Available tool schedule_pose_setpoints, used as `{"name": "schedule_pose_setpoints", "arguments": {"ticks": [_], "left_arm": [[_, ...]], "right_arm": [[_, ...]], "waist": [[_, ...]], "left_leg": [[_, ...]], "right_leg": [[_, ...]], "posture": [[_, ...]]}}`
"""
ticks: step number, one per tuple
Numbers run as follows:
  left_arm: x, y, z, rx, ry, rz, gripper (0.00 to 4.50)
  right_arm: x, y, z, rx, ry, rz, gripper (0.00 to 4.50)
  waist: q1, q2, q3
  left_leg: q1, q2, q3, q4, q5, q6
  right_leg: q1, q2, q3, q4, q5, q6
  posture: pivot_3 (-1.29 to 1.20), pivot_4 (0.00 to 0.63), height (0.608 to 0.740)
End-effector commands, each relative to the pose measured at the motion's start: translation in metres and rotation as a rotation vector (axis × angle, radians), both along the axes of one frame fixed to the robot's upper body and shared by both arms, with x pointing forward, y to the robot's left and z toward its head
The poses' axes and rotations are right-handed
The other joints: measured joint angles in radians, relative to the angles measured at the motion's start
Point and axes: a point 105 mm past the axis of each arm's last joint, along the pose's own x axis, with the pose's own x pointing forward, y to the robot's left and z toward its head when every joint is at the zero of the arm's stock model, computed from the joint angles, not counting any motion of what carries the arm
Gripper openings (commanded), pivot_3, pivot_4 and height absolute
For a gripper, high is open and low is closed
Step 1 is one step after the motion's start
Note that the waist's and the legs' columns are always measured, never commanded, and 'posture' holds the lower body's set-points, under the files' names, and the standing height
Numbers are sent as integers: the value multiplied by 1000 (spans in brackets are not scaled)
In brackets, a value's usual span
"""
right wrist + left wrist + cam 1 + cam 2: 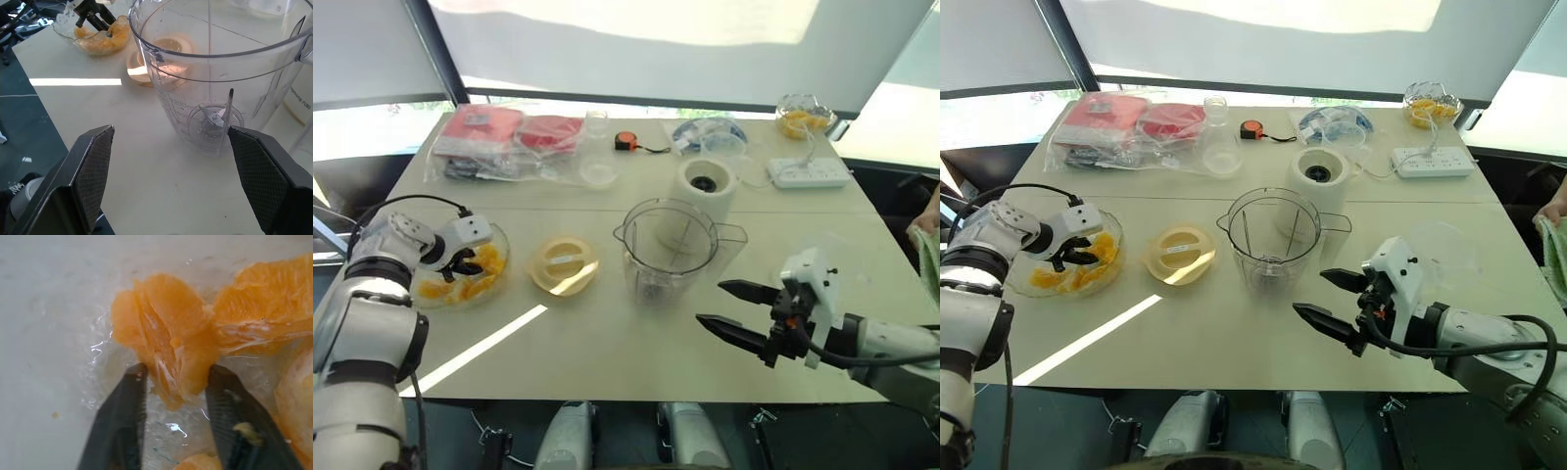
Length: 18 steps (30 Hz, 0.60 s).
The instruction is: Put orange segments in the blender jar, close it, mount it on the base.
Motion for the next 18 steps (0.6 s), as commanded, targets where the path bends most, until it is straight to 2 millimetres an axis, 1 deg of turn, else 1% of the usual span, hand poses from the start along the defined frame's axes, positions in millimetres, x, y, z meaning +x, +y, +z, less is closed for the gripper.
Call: {"name": "schedule_pose_setpoints", "arguments": {"ticks": [1, 6, 9, 11, 12, 15, 16, 18], "left_arm": [[-5, 7, -8, -3, 7, 38, 14], [-3, 8, -7, 4, -12, 53, 14], [1, 8, 2, 0, -41, 46, 14], [5, 7, 16, -33, -73, 41, 14], [9, 5, 31, -73, -96, 38, 14], [15, 2, 62, -141, -148, 24, 14], [15, 2, 68, -150, -160, 20, 14], [11, 5, 91, -165, -167, -30, 14]], "right_arm": [[1, 2, 6, 7, -41, 10, 3903], [3, 2, 6, 6, -44, 10, 3903], [4, 3, 5, 7, -44, 10, 3903], [5, 3, 4, 8, -44, 10, 3903], [5, 3, 4, 9, -45, 10, 3903], [7, 3, 3, 11, -45, 11, 3903], [7, 3, 3, 11, -45, 11, 3903], [8, 2, 1, 10, -41, 12, 3903]], "waist": [[0, 0, 0], [0, 0, 0], [0, 0, 0], [0, -1, 0], [0, -1, 0], [2, -7, 2], [2, -7, 2], [1, -7, 2]], "left_leg": [[0, 0, 0, 0, 0, 0], [0, 0, 0, 0, 0, 0], [0, 0, 0, 0, 0, 0], [0, 0, 0, 0, 0, 0], [0, 0, 0, 0, 0, 0], [-2, 0, -1, 0, 0, 0], [-3, 0, -1, 0, 0, 0], [-3, 0, -1, 0, 0, 0]], "right_leg": [[0, 0, 0, 0, 0, 0], [0, 0, 0, 0, 0, 0], [0, 0, 0, 0, 0, 0], [0, 0, 0, 0, 0, 0], [0, 0, 0, 0, 0, 0], [-1, 0, -1, 0, 0, 0], [-1, 1, -1, -1, 0, 0], [-1, 0, -1, -2, 0, 0]], "posture": [[0, 150, 740], [0, 150, 740], [0, 150, 740], [0, 150, 740], [0, 150, 740], [0, 150, 740], [0, 150, 740], [0, 150, 740]]}}
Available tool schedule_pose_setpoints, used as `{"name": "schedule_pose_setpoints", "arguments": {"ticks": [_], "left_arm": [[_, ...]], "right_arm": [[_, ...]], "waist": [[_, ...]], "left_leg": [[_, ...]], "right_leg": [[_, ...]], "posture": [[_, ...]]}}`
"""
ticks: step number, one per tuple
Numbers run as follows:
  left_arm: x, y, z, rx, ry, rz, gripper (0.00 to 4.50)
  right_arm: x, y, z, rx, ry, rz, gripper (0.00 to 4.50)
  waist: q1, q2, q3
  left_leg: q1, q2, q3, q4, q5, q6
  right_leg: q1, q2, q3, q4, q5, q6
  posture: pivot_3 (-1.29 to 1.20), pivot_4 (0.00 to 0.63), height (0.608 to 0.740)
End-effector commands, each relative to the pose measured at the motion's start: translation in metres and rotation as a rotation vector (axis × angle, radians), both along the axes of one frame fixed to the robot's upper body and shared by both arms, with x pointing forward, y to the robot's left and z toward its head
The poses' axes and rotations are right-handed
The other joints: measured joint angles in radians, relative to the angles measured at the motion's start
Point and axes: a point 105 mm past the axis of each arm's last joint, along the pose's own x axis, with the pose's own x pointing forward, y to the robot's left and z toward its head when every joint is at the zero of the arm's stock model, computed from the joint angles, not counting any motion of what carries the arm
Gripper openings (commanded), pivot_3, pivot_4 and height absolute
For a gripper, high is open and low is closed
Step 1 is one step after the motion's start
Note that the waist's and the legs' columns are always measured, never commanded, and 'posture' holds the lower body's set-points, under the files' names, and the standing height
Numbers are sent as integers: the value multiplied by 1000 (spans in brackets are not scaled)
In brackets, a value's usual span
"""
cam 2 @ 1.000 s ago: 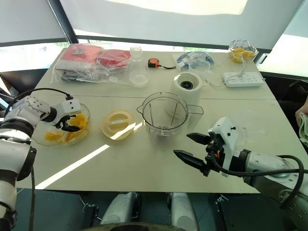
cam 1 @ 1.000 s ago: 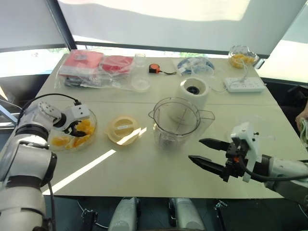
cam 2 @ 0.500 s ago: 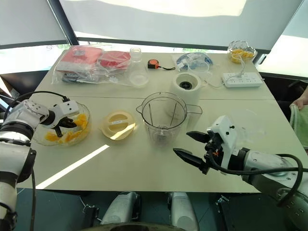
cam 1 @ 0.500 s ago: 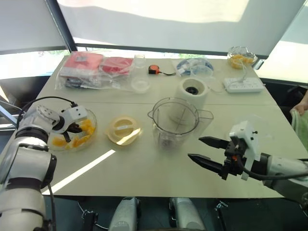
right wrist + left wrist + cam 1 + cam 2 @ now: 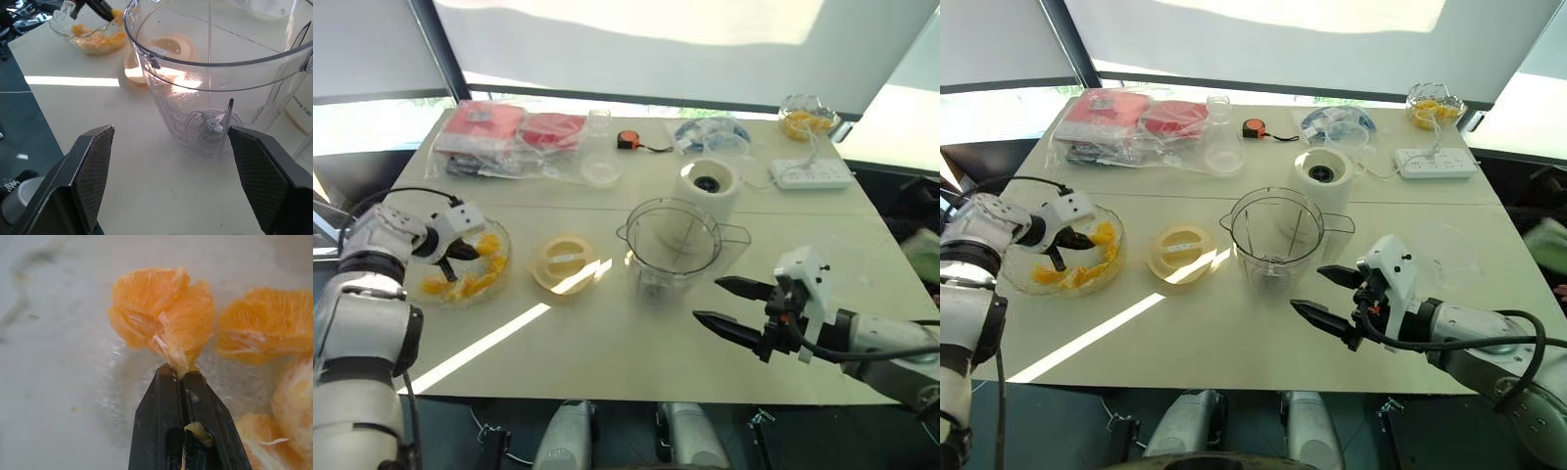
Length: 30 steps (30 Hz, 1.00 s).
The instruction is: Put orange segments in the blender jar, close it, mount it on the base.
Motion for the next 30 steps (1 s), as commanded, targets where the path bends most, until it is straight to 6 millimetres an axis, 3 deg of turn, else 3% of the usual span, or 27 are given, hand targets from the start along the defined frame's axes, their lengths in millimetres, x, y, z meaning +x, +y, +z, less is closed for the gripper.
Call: {"name": "schedule_pose_setpoints", "arguments": {"ticks": [1, 13, 17, 25, 30], "left_arm": [[-1, 5, 50, -41, -78, -57, 14], [-20, 21, 54, -34, -25, -83, 14], [-28, 22, 60, -88, -26, -115, 14], [-37, -1, 106, -305, -120, -255, 14], [-36, -41, 135, -357, -176, -409, 14]], "right_arm": [[3, 0, 3, 15, -29, 8, 3903], [5, -1, -4, 34, -20, 6, 3903], [4, -13, -4, 40, -6, -28, 3903], [0, -46, -5, 25, 11, -144, 3903], [-1, -56, -5, 25, 9, -189, 3903]], "waist": [[-1, 0, 0], [-1, 0, 0], [-3, 0, 0], [1, -1, 0], [-1, -1, 0]], "left_leg": [[0, 0, 0, 0, 0, 0], [0, 0, 1, 0, -1, 2], [0, 0, 1, 0, -1, 2], [0, 0, 1, 0, -1, 2], [0, 0, 1, 0, -1, 1]], "right_leg": [[0, 0, 0, 0, 0, 0], [0, 0, 0, 0, 0, 0], [0, 0, 0, 0, 0, 0], [0, 0, 0, 0, 0, 0], [0, 0, 1, 0, 0, 0]], "posture": [[0, 150, 740], [0, 150, 740], [0, 150, 740], [0, 150, 740], [0, 150, 740]]}}
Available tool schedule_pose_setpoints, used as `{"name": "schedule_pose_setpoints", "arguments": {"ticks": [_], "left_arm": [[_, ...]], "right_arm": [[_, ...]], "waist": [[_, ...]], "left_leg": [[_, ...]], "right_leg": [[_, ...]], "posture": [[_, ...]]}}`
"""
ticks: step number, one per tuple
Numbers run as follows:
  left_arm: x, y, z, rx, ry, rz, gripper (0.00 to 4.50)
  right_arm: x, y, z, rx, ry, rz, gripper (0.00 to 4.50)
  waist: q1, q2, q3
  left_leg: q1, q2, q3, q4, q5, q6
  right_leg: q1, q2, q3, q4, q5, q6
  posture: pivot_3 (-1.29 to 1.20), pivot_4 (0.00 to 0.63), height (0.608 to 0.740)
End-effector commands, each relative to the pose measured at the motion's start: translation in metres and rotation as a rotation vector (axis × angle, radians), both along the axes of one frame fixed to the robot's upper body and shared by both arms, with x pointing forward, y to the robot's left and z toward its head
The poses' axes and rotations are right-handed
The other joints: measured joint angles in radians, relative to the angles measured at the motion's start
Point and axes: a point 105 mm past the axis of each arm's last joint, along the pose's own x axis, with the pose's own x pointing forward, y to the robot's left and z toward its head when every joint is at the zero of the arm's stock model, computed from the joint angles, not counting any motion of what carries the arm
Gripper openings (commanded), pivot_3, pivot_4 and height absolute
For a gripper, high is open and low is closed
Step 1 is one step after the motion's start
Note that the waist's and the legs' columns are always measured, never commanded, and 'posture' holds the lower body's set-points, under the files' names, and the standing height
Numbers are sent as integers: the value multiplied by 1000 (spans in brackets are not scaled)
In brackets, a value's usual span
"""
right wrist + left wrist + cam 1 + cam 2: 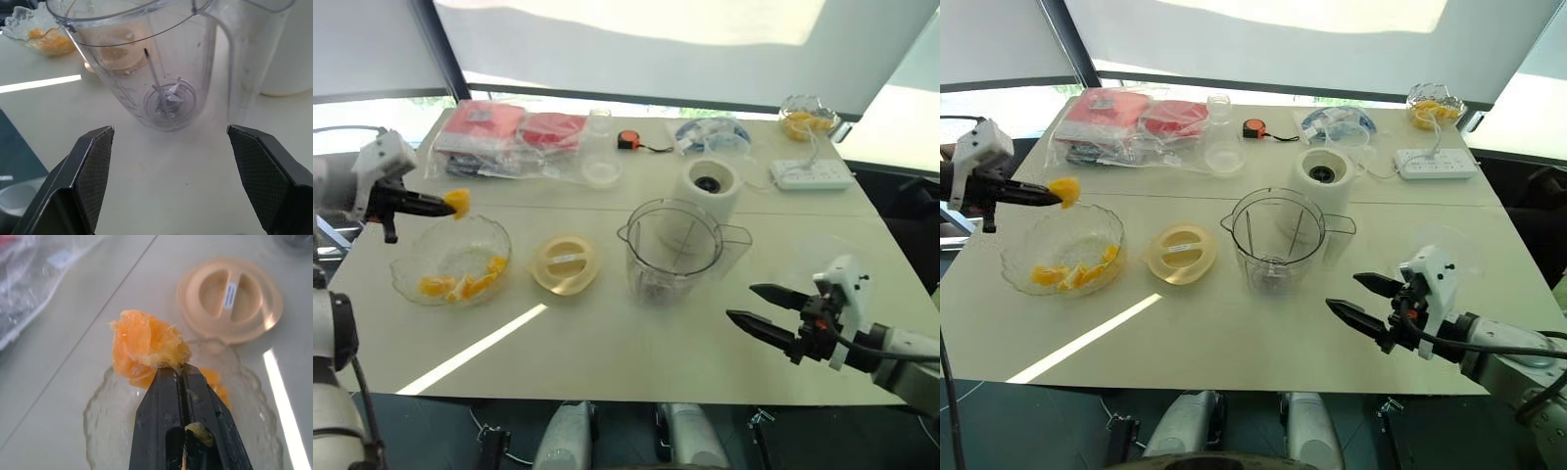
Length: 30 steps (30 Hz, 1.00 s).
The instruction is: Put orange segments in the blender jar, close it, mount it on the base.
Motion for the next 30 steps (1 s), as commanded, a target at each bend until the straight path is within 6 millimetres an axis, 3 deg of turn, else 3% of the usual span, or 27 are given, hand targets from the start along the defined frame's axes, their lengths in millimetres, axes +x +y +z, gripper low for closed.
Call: {"name": "schedule_pose_setpoints", "arguments": {"ticks": [1, 7, 9, 15, 20, 24, 30], "left_arm": [[-3, -32, 31, -40, -79, -128, 14], [2, -120, 70, -100, -160, -433, 14], [6, -150, 69, -92, -170, -534, 14], [11, -214, 62, -94, -176, -726, 14], [10, -241, 54, -99, -165, -805, 14], [6, -266, 43, -96, -148, -878, 14], [2, -276, 40, -98, -145, -921, 14]], "right_arm": [[0, -8, 7, -5, -39, -25, 3903], [3, -8, 4, 3, -61, -57, 3903], [1, -5, 0, 12, -61, -66, 3903], [-6, 1, -2, 31, -82, -105, 3903], [-11, 5, 8, 62, -128, -136, 3903], [-13, 7, 35, 140, -243, -184, 3903], [-14, 9, 33, 131, -232, -197, 3903]], "waist": [[1, 0, 0], [7, -1, 0], [4, 0, 0], [-9, 1, 0], [-22, 2, 0], [-19, 2, 0], [-22, 2, 0]], "left_leg": [[0, 0, 0, 0, 0, 0], [-1, -1, -1, 1, 0, 0], [-1, -1, 0, 1, 0, 0], [0, -2, 2, 1, 0, 0], [0, -1, 0, 0, 0, 1], [0, -1, 0, 0, 0, 1], [0, -1, 0, 0, -1, 1]], "right_leg": [[0, 0, 0, 0, 0, 0], [1, 0, 0, 0, 0, 0], [1, 0, 1, -1, 0, 0], [0, 2, 3, 0, -1, 1], [-1, 5, 3, 0, -1, 1], [0, 5, 3, 0, -1, 0], [-1, 4, 4, -1, -1, 1]], "posture": [[0, 150, 740], [0, 150, 740], [0, 150, 740], [0, 150, 740], [0, 150, 740], [0, 150, 740], [0, 150, 740]]}}
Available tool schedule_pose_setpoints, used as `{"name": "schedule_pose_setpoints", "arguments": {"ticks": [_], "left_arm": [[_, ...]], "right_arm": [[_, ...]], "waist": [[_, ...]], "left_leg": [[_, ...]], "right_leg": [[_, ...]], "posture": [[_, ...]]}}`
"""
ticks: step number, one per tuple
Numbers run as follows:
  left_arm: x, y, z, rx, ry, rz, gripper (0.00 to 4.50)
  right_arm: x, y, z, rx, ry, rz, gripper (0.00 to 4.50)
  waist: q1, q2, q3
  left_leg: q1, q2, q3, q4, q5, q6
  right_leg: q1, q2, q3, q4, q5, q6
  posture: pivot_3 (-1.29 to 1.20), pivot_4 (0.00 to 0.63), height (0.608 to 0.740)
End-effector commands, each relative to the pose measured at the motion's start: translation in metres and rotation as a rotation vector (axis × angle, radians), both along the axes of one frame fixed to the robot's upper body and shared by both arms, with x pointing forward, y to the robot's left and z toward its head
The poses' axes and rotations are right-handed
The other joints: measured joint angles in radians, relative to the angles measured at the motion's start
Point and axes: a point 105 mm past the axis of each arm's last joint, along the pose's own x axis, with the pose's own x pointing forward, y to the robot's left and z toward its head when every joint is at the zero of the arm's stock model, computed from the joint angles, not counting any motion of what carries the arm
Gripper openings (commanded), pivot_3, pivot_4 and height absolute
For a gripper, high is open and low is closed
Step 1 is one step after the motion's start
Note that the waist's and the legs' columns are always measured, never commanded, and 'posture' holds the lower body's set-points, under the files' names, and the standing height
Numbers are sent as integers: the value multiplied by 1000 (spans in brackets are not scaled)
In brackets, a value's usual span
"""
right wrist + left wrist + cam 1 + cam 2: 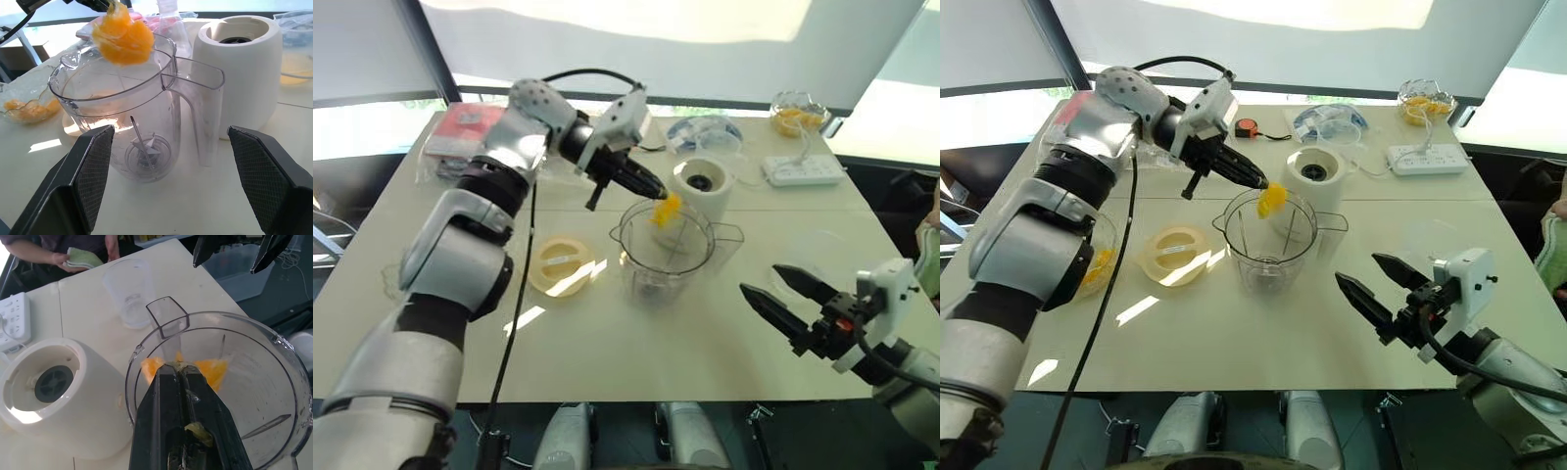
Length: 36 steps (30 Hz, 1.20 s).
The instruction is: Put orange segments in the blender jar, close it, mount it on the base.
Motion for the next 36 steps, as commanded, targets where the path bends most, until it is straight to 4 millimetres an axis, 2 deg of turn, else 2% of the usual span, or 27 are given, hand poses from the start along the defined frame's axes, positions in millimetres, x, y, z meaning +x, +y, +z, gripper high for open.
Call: {"name": "schedule_pose_setpoints", "arguments": {"ticks": [1, 10, 13, 18, 20, 25, 31, 36], "left_arm": [[-7, -6, 17, -17, -60, -50, 14], [-9, -4, 8, 30, -72, -68, 14], [-10, -3, 6, 35, -65, -74, 898], [-11, -4, 12, 4, -77, -81, 3460], [-12, -4, 20, -39, -72, -76, 3460], [-2, -1, 50, -271, -39, 28, 3460], [-12, 20, 47, -289, 8, 67, 3460], [-10, 30, 48, -402, 156, 205, 3460]], "right_arm": [[-3, 4, 8, -10, -40, 3, 3903], [-2, 7, 16, 12, -64, 30, 3903], [-2, 7, 16, 1, -59, 36, 3903], [-1, 6, 15, -9, -54, 43, 3903], [-1, 5, 13, -26, -47, 39, 3903], [1, 3, 3, -62, -27, 16, 3903], [5, 4, -3, -65, -15, 14, 3903], [21, -8, -7, -108, -58, -82, 3903]], "waist": [[1, 0, 0], [2, 0, 0], [3, 0, 0], [4, 0, 0], [3, 0, 0], [3, 0, 0], [-1, 2, 0], [5, 2, 0]], "left_leg": [[0, 0, 0, 0, 0, 0], [0, 1, 0, 0, 0, 0], [0, 1, 0, 0, 0, 0], [0, 1, 0, 0, 0, 0], [0, 1, 0, 0, 0, 0], [0, 1, 0, 0, 0, 0], [1, 2, 0, -1, 0, 0], [1, 1, 0, 0, 0, 0]], "right_leg": [[0, 0, 0, 0, 0, 0], [0, 0, 0, 0, -1, -1], [0, 0, 0, 0, -1, -1], [0, 0, 0, 0, -1, -2], [0, 0, 0, 0, -1, -2], [0, 0, 0, 0, -1, -2], [0, 0, 1, 1, 0, 0], [0, 0, 1, 1, 0, 0]], "posture": [[0, 150, 740], [0, 150, 740], [0, 150, 740], [0, 150, 740], [0, 150, 740], [0, 150, 740], [0, 150, 740], [0, 150, 740]]}}
